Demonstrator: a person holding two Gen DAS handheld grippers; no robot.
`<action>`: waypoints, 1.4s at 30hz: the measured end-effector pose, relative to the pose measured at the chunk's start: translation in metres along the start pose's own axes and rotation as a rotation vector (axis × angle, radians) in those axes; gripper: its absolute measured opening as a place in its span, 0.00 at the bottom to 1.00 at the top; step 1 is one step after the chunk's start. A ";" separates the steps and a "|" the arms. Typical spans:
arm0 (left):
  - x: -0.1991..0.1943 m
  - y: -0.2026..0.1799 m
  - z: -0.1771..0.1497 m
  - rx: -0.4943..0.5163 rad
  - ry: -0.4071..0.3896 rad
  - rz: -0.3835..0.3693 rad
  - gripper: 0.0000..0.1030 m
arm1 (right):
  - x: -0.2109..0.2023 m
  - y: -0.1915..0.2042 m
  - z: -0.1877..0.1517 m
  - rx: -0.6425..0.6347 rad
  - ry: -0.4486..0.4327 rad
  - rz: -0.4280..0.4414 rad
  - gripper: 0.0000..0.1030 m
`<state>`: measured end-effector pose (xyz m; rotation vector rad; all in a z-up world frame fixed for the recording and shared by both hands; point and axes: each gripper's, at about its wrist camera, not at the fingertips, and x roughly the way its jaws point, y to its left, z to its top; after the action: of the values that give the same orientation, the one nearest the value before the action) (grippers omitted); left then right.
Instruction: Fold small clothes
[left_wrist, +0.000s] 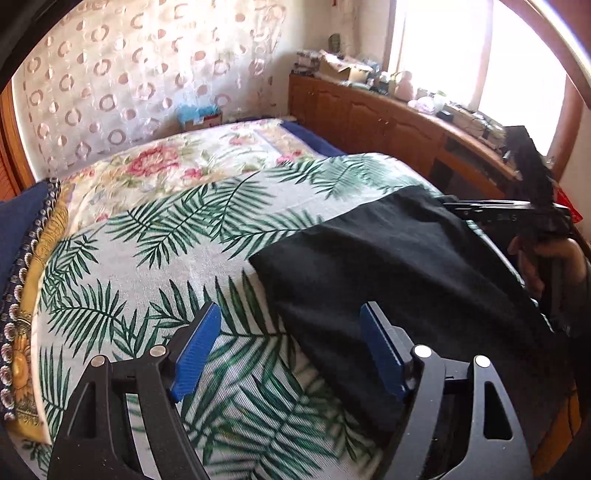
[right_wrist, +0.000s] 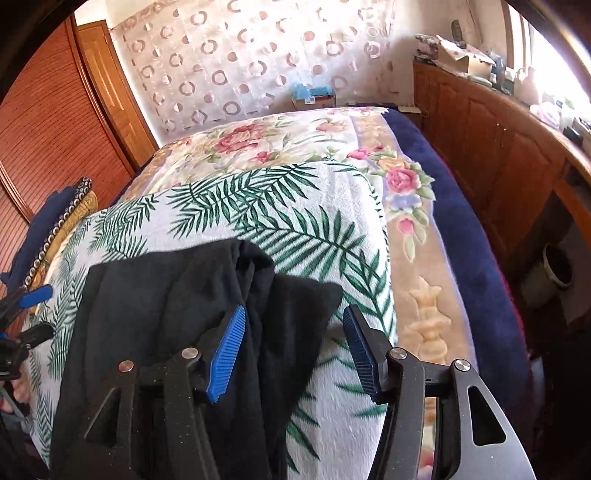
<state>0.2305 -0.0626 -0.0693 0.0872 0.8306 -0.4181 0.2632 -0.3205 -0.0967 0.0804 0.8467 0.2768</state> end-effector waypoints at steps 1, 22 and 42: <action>0.004 0.002 0.001 -0.007 0.007 -0.004 0.76 | 0.001 -0.001 0.001 0.006 -0.001 0.008 0.56; 0.034 0.013 0.008 -0.098 0.041 -0.046 0.40 | 0.010 0.002 -0.005 -0.001 -0.008 0.052 0.71; -0.117 -0.007 0.022 -0.093 -0.282 -0.182 0.08 | -0.121 0.073 -0.007 -0.241 -0.285 0.144 0.17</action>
<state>0.1733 -0.0361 0.0317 -0.1324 0.5798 -0.5480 0.1663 -0.2834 -0.0001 -0.0437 0.5209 0.4888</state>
